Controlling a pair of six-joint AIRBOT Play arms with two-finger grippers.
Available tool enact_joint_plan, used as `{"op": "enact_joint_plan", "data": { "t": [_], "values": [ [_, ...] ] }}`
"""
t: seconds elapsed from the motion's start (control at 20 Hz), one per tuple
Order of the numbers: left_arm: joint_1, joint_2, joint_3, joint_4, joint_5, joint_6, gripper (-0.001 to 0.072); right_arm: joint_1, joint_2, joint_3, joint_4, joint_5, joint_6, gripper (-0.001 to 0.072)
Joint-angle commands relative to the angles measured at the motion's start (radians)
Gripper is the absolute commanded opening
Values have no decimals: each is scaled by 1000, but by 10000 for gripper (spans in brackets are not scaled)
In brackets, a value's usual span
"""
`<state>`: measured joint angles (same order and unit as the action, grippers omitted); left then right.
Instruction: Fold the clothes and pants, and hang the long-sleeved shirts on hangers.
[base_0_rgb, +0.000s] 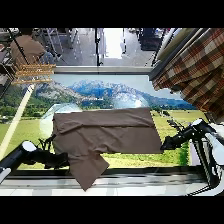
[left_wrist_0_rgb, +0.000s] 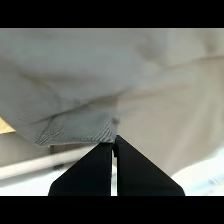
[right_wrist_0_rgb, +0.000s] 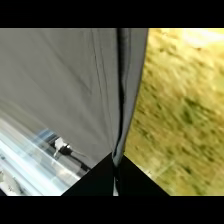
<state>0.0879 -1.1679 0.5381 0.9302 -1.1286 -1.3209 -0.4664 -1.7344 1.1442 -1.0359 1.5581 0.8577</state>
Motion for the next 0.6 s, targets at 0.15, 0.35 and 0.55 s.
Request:
{"op": "enact_joint_plan", "data": {
  "t": [0.15, 0.35, 0.55],
  "values": [
    [192, -10, 306, -131, -229, 72, 4, 2, 123, 52, 205, 98, 82, 12],
    [210, -150, 536, -169, -230, 42, 4, 88, 130, 184, 247, 5, 259, 10],
    [222, -387, 729, -369, -228, 50, 4, 176, 53, 339, 247, -230, 420, 11]
  ]
}}
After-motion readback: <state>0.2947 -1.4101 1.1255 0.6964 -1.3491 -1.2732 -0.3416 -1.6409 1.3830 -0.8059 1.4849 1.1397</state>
